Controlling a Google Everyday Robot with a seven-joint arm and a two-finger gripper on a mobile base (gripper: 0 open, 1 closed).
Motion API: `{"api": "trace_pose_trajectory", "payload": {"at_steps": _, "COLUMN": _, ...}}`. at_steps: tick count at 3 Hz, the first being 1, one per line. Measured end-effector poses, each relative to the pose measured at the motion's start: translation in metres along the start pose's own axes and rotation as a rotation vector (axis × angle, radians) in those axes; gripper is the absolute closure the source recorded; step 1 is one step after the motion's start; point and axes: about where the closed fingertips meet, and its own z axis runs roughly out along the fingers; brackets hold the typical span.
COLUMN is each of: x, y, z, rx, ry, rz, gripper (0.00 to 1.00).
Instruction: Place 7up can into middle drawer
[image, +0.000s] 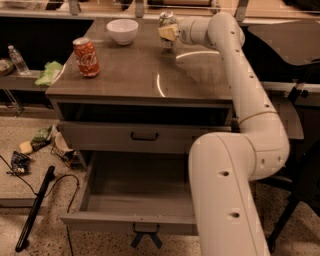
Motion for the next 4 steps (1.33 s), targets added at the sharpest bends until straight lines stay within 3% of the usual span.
{"api": "trace_pose_trajectory", "payload": {"at_steps": 1, "x": -0.016, "y": -0.004, "z": -0.059, "rx": -0.036, "ry": 0.080, "rz": -0.029, "gripper": 1.00}}
{"api": "trace_pose_trajectory", "payload": {"at_steps": 2, "x": -0.057, "y": -0.006, "z": -0.130, "rx": -0.016, "ry": 0.089, "rz": -0.022, "gripper": 1.00}}
{"api": "trace_pose_trajectory", "payload": {"at_steps": 3, "x": -0.157, "y": -0.014, "z": -0.262, "rx": 0.136, "ry": -0.090, "rz": -0.017, "gripper": 1.00}}
{"api": "trace_pose_trajectory", "payload": {"at_steps": 4, "x": -0.234, "y": 0.028, "z": -0.348, "rx": 0.208, "ry": -0.238, "rz": -0.010, "gripper": 1.00}}
